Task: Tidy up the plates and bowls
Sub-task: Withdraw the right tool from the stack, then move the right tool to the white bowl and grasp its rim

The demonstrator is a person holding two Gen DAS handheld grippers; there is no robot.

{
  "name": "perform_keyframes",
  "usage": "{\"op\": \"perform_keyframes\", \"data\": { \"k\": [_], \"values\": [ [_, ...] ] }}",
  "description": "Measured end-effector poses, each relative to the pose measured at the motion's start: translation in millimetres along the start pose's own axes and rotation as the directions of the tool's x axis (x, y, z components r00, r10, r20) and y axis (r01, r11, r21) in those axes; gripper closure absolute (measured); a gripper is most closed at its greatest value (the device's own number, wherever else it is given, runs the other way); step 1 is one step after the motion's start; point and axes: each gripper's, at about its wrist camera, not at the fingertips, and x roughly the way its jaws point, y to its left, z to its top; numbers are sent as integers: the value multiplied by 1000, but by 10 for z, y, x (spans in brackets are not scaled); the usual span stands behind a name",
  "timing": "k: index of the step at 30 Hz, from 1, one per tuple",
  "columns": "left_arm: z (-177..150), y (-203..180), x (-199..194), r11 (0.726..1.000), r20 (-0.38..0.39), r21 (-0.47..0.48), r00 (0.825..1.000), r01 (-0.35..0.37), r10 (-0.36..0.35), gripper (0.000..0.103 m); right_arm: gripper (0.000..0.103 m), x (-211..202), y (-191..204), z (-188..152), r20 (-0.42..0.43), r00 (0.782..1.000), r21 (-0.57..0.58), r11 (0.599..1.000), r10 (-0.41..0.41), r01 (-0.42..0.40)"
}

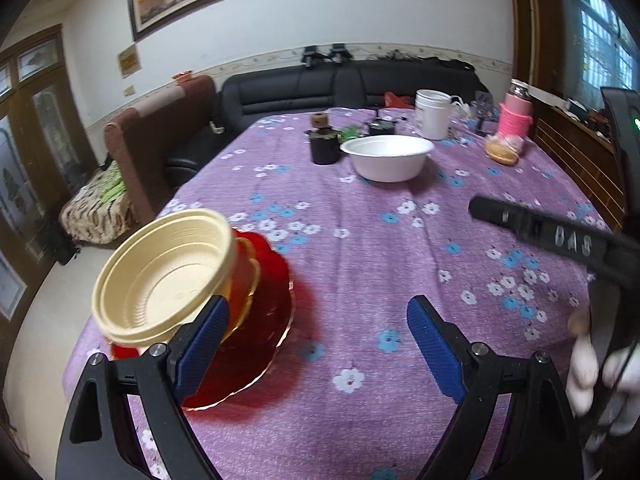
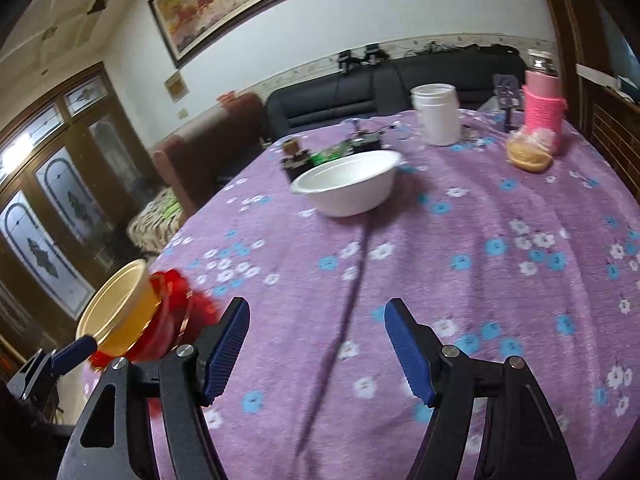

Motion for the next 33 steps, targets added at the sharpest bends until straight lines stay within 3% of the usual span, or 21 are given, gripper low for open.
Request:
{"op": "perform_keyframes", "data": {
  "k": [3, 9, 14, 20, 22, 24, 25, 26, 29, 33],
  "values": [
    [60, -46, 79, 1000, -7, 8, 1000, 8, -8, 13, 28, 14, -213, 166, 18, 999, 43, 999, -34, 34],
    [237, -156, 392, 994, -77, -30, 992, 101, -103, 13, 28, 246, -510, 520, -16, 999, 111, 993, -44, 45],
    [195, -271, 514, 989, -101, -21, 983, 149, -151, 13, 28, 714, -703, 887, -77, 997, 180, 983, -25, 38],
    [180, -208, 581, 988, -126, -38, 980, 149, -152, 13, 30, 1380, -739, 1127, -143, 989, 222, 973, -25, 57],
    [172, -197, 590, 989, -128, -35, 981, 141, -145, 13, 39, 1547, -730, 1142, -168, 986, 234, 971, -14, 54],
    [168, -194, 598, 991, -129, -29, 982, 134, -136, 13, 56, 1699, -702, 1110, -200, 980, 247, 968, 11, 39],
    [164, -194, 604, 991, -130, -27, 982, 133, -135, 13, 71, 1740, -698, 1092, -211, 977, 256, 966, 25, 31],
    [160, -188, 607, 991, -132, -29, 982, 134, -136, 13, 77, 1760, -720, 1061, -224, 974, 275, 961, 44, 19],
    [165, -186, 603, 989, -133, -40, 980, 145, -149, 13, 88, 1649, -836, 986, -226, 972, 320, 947, 68, 8],
    [158, -209, 576, 985, -130, -47, 977, 166, -171, 13, 89, 1359, -1046, 865, -229, 968, 367, 930, 103, -12]
  ]
}}
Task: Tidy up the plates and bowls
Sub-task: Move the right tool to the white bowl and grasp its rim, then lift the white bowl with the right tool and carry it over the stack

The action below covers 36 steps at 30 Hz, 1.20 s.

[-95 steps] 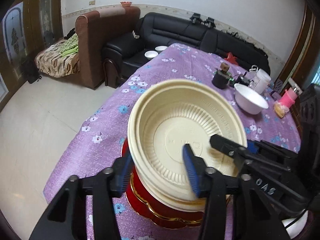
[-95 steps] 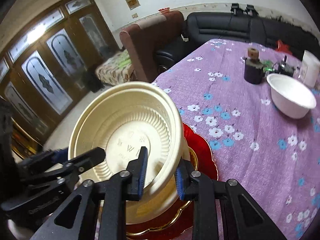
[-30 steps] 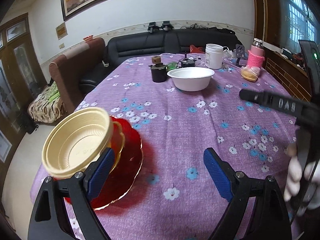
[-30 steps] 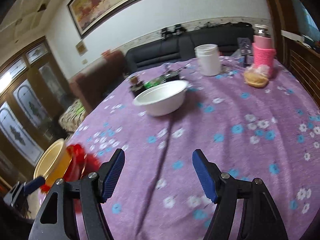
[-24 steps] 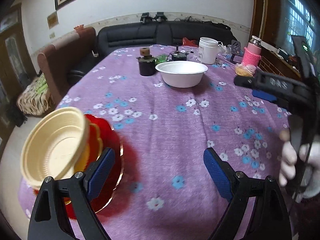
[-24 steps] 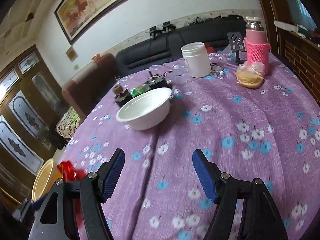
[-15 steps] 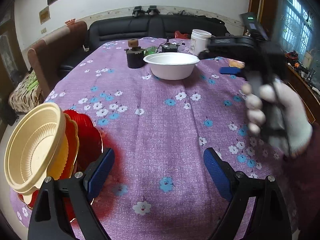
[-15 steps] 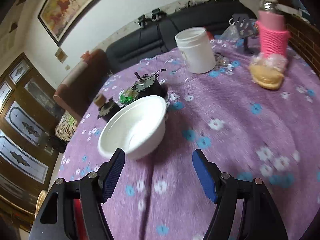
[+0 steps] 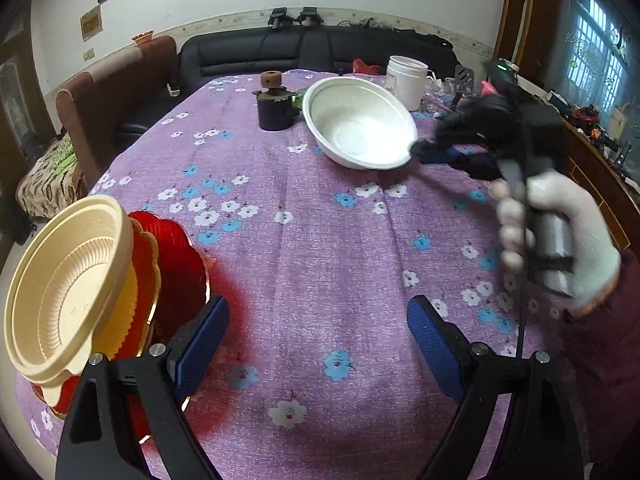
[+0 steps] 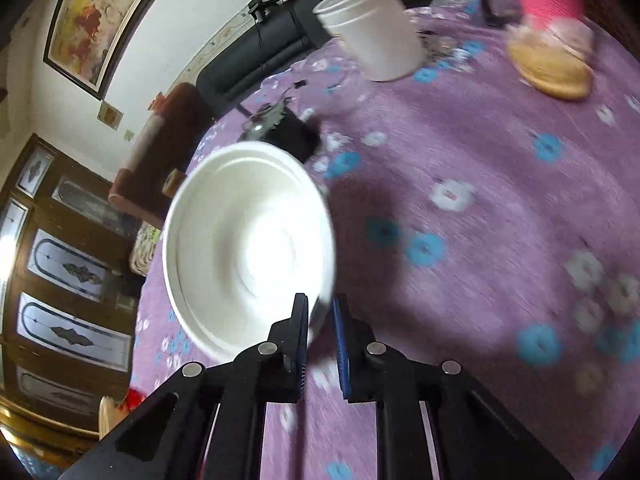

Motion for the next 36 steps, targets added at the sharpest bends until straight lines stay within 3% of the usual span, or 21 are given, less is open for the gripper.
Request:
{"op": "perform_keyframes", "data": {
  "k": [5, 9, 10, 11, 12, 13, 16, 19, 21, 26, 30, 33, 36],
  "values": [
    [-19, -85, 9, 999, -16, 2, 999, 36, -36, 13, 89, -506, -259, -291, 17, 1000, -1, 1000, -3, 3],
    [-37, -155, 14, 998, -33, -5, 998, 59, -59, 13, 87, -695, -284, -345, 80, 997, -20, 1000, 19, -17],
    [-38, -162, 2, 998, -37, -5, 997, 62, -63, 13, 76, -675, -268, -327, 75, 997, -16, 999, 29, -27],
    [-36, -160, -12, 998, -38, -7, 997, 62, -62, 13, 52, -635, -250, -286, 69, 997, -5, 999, 46, -45],
    [-29, -146, -33, 998, -38, -11, 997, 60, -60, 13, 36, -604, -230, -246, 75, 996, 3, 998, 56, -57],
    [-18, -130, -44, 998, -37, -14, 998, 57, -58, 13, 30, -561, -180, -201, 94, 993, 6, 998, 67, -68],
    [33, -34, -94, 999, -26, -36, 999, 33, -34, 13, 30, -362, 37, -30, 121, 990, -21, 997, 74, -72],
    [231, 49, -105, 997, -30, -67, 998, 44, -46, 13, 40, -81, 241, 137, 103, 993, -46, 997, 65, -61],
    [468, 102, -68, 992, -22, -100, 997, 72, -75, 13, 50, 60, 320, 187, 101, 994, -56, 998, 28, -22],
    [1111, 300, 300, 977, -52, -210, 997, 43, -55, 13, 83, 241, 236, 122, 102, 995, -52, 999, 9, -4],
    [1398, 253, 550, 981, -70, -193, 997, -7, -7, 13, 87, 241, 101, 43, 126, 992, -69, 998, -1, 10],
    [1568, 169, 796, 984, -85, -153, 993, -93, 80, 13, 87, 223, -33, 66, 136, 991, -55, 998, 20, -13],
    [1700, 167, 1106, 981, -138, -148, 985, -123, 102, 13, 87, 242, -165, 106, 120, 991, -15, 998, 57, -55]
  ]
}}
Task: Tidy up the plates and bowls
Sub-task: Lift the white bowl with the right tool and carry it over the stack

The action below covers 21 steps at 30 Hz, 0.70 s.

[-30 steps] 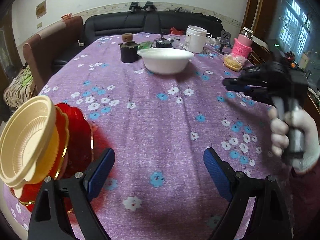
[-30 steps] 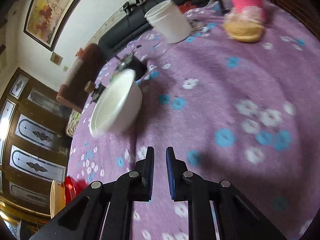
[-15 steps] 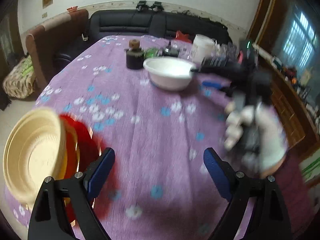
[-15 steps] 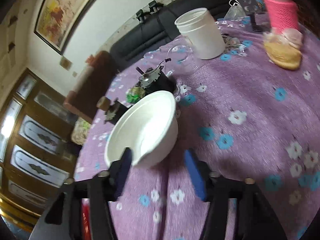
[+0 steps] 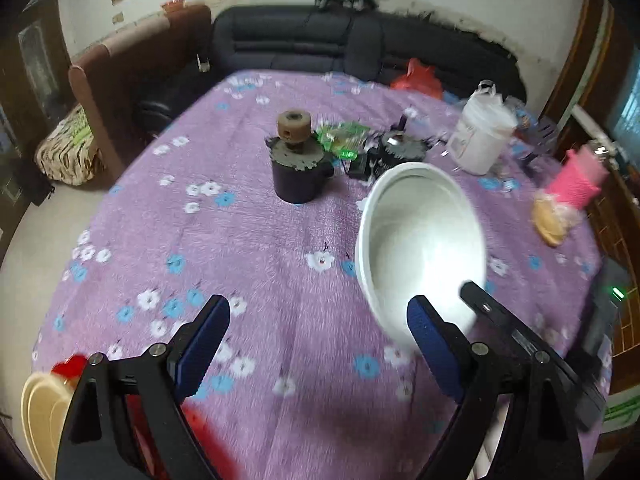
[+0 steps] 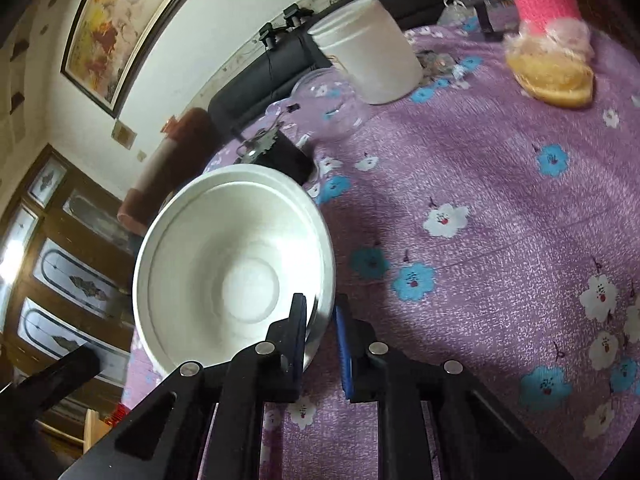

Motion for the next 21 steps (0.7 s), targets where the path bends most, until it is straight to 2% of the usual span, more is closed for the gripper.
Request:
{"op": "perform_keyframes", "data": {
  "k": [3, 5, 6, 7, 8, 9, 16, 21],
  "values": [
    [161, -7, 359, 999, -79, -45, 997, 8, -12, 13, 87, 21, -27, 9, -15, 1000, 16, 1000, 23, -23],
    [196, -24, 481, 998, -106, -64, 994, 21, -28, 20, 87, 37, -5, -3, -22, 999, 4, 1000, 29, -29],
    [202, -55, 532, 998, -120, -55, 992, 25, -32, 41, 87, 42, 17, -9, -24, 999, -6, 999, 32, -32],
    [193, -75, 558, 999, -130, -45, 991, 27, -32, 73, 87, 38, 37, -10, -24, 999, -13, 999, 38, -39],
    [174, -105, 590, 999, -150, -33, 988, 28, -33, 86, 87, 28, 55, -9, -21, 999, -16, 999, 48, -48],
    [141, -113, 603, 999, -160, -36, 987, 28, -34, 90, 87, 18, 74, -10, -18, 998, -19, 998, 57, -57],
    [20, -93, 331, 999, -103, -17, 994, 43, -44, 90, 87, -50, 180, -29, 10, 998, -44, 997, 67, -66],
    [-82, 99, 9, 997, -74, -29, 994, 77, -79, 88, 87, -164, 412, -77, 28, 994, -101, 990, 106, -103]
  ]
}}
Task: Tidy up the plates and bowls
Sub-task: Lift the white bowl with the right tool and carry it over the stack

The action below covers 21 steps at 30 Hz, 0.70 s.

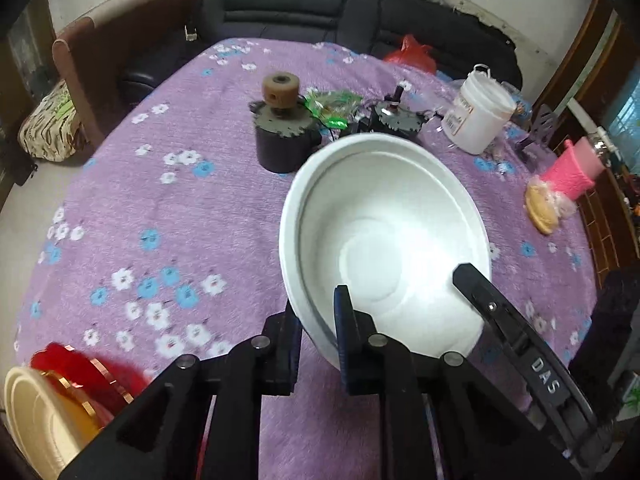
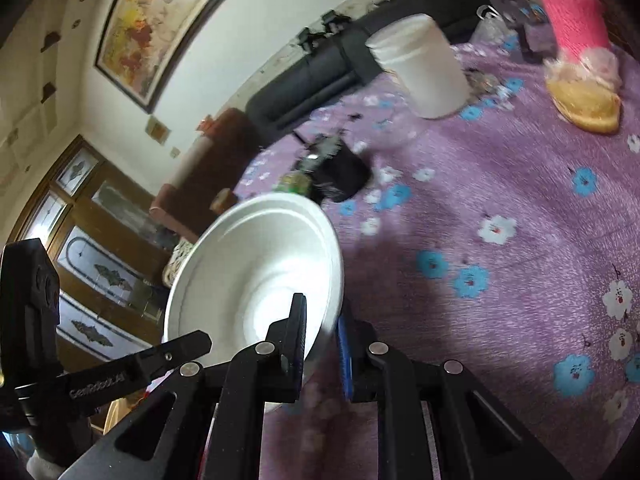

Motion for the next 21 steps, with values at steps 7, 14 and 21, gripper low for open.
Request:
{"op": "perform_keyframes", "data": {
  "k": [7, 14, 21],
  "values": [
    [-265, 461, -553, 998, 50, -33, 997, 52, -50, 88, 87, -105, 503, -251, -32, 998, -66, 997, 45, -47],
    [-656, 1028, -1102, 993, 130, -80, 988, 92, -81, 88, 87, -331, 1219, -576, -48, 996, -174, 981, 81, -89],
    [-1021, 1584, -1476, 986, 186, -137, 980, 95, -69, 88, 87, -318, 1828, -924, -90, 990, -277, 952, 108, -129]
  ]
}}
